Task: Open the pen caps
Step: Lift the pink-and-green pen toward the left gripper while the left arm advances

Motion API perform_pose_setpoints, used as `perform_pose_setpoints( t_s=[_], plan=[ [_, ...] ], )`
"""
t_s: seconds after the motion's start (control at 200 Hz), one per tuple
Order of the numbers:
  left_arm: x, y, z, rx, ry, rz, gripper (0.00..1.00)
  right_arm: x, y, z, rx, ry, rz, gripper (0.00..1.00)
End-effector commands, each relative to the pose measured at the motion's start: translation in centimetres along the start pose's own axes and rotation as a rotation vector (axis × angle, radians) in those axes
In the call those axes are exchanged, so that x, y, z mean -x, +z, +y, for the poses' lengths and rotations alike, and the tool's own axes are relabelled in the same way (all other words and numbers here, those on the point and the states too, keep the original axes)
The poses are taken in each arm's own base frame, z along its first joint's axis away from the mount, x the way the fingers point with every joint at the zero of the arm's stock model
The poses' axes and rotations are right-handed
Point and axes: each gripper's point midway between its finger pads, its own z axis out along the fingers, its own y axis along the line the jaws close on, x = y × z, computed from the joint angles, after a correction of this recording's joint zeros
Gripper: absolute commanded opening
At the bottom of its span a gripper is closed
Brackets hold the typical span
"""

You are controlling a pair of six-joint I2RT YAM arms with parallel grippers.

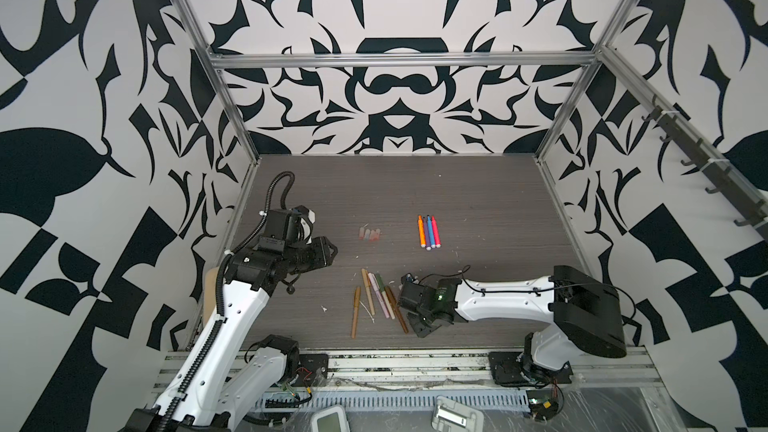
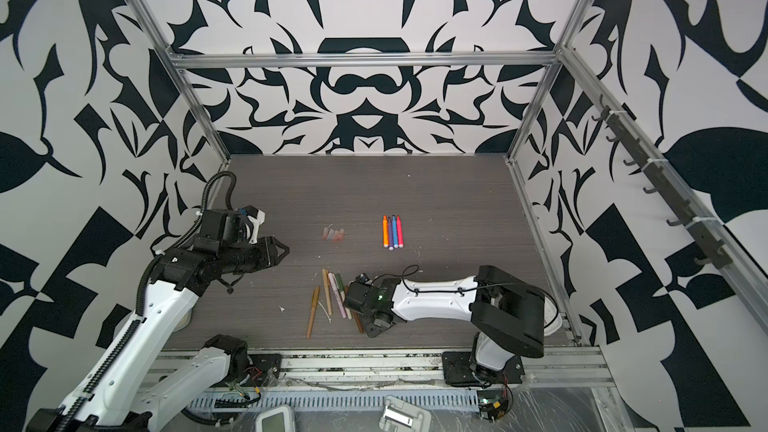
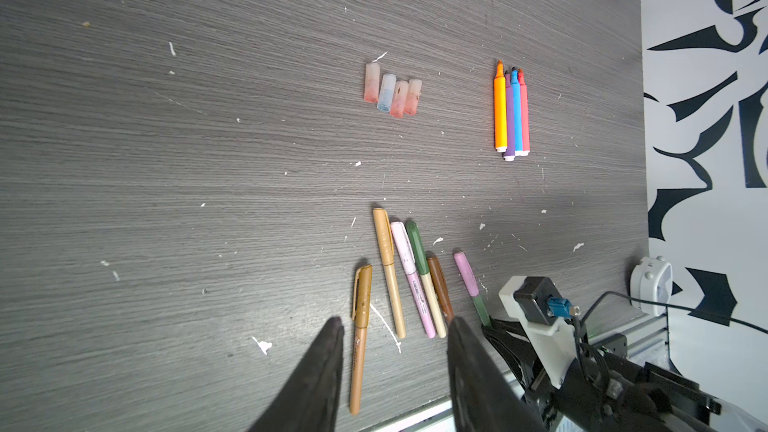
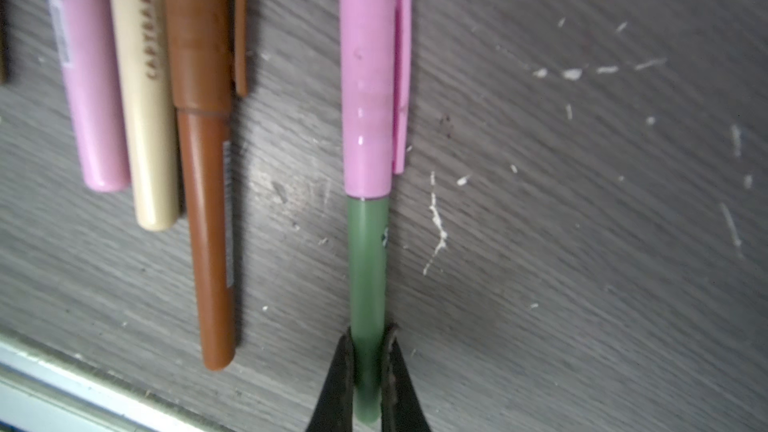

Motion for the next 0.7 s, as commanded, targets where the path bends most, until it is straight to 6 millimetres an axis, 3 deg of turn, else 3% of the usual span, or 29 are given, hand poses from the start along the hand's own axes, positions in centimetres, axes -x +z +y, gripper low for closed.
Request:
perform_pose_setpoints(
  t_s=[0.0,0.165,0.395,0.455,0.545,0.695],
  plan=[
    [-0.9,1.1,0.4,0.007,-0.021,0.048,0.46,2.1,-2.6,-0.6,-0.021,-0.008,-0.077,0.00],
    [-1.5,3.7,-1.3,-0.064,-0.105,0.194,0.48,5.3,-6.6,-0.2,0.100,0.023,-0.182,0.00],
    [-1.5,8.5,-8.7,-0.204,-0.113,0.242,0.52,10.0,-9.3,0.2,0.396,0.174,-0.243,0.00],
    [-2.1,10.2,-9.8,-0.181,-0.099,0.283,0.52,10.9,-9.9,0.1,0.426,0.190,-0.262,0.00],
    [-2.1,11.2,-11.4,-0.166,-0.065,0.287,0.52,11.5,-10.6,0.1,0.437,0.187,-0.273,0.00],
    [-1.9,12.6,-12.4,-0.151,-0.069,0.304,0.52,11.8,-11.2,0.3,0.454,0.179,-0.283,0.00]
  ],
)
